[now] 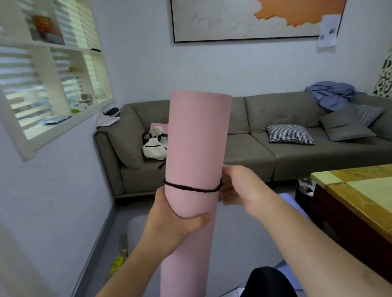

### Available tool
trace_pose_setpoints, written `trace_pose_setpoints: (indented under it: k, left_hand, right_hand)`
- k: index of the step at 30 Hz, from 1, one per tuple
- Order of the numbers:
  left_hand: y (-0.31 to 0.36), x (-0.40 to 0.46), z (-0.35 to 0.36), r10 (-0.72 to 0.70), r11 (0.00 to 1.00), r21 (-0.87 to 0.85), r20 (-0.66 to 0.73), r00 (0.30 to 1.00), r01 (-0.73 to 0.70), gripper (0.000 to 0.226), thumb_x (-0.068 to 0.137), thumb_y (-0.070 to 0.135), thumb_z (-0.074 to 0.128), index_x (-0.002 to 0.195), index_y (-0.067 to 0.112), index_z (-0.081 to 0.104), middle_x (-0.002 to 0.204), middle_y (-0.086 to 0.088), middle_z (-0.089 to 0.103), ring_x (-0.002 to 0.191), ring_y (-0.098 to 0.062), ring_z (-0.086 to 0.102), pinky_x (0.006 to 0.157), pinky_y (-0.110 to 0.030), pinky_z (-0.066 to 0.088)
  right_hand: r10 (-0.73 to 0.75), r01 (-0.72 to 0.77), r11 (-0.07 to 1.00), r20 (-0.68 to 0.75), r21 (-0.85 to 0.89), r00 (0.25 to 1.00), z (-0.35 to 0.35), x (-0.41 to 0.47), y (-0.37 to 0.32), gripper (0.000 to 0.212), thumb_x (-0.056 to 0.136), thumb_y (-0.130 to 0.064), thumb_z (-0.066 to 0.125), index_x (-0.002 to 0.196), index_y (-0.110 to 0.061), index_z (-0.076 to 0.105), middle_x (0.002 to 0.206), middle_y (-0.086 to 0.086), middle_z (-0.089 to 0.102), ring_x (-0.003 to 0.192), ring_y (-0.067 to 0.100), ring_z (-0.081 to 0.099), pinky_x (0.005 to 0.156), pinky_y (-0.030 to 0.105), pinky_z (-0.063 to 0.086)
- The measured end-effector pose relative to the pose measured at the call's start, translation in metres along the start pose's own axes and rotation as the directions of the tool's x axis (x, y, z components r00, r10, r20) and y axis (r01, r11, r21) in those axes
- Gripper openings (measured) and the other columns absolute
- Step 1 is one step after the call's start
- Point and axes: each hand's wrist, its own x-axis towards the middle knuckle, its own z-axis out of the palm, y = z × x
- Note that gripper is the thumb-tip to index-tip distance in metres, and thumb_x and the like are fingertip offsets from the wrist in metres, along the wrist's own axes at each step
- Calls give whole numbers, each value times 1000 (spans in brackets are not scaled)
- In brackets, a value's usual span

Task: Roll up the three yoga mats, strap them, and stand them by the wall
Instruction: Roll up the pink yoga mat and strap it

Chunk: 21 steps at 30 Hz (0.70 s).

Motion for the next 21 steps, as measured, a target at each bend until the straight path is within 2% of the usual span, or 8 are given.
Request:
trace_pose_setpoints:
  k: [3,6,10,13,16,18,20,21]
  left_hand:
    - [4,4,-3,14,1000,-22,75,997,-12,98,53,40,104,135,37,51,124,17,70,111,-2,68,90,-39,61]
    - [8,2,-8,44,999,-37,142,989,-39,93,58,36,103,137,33,55,128,11,72,118,-12,69,95,-47,60]
    - [14,3,-13,70,994,-94,92,993,-61,85,61,28,103,134,32,59,126,8,73,116,-16,70,94,-49,59]
    - [14,7,-11,40,995,-92,77,996,-33,85,57,31,104,130,33,60,123,10,74,112,-14,71,92,-49,60]
    - [5,3,-7,-6,1000,1,87,996,5,97,46,40,104,130,38,55,120,17,71,110,-6,69,88,-43,62]
    - [0,1,-8,-13,999,38,113,993,8,98,47,38,106,129,40,52,118,23,69,108,-1,67,83,-34,61]
    - [1,0,-9,-17,999,49,117,993,11,95,49,33,106,126,41,51,114,28,67,103,5,65,77,-25,58]
    - [3,0,-9,-25,998,57,118,993,19,94,50,33,106,125,41,50,113,28,67,101,6,65,75,-23,57]
  right_hand:
    - [4,-9,998,80,63,997,1,3,4,30,106,-27,56,79,-14,52,64,5,43,49,21,39,51,30,40]
    - [-77,71,996,131,49,988,-6,7,4,32,101,-9,49,71,-18,47,65,3,31,50,19,26,48,28,33]
    - [-12,20,998,133,-60,991,-4,11,20,55,101,-6,49,48,-23,49,53,-3,33,42,14,26,46,24,31]
    - [109,-85,980,129,-181,986,-3,9,44,45,99,-7,50,57,-22,45,54,-1,35,45,15,25,46,22,32]
    - [28,-18,974,41,-225,999,-5,13,46,26,94,-8,58,69,-12,60,65,6,54,54,20,48,53,30,50]
    - [-145,144,989,-54,-17,988,-9,14,35,9,85,-12,63,87,-6,69,80,11,72,74,29,67,67,41,58]
    - [-293,259,892,38,371,955,-17,12,19,34,76,-16,65,108,-6,69,95,12,76,85,31,70,72,41,56]
    - [-362,268,838,116,476,925,-19,7,12,43,77,-19,66,118,-8,67,100,9,75,86,28,69,72,39,54]
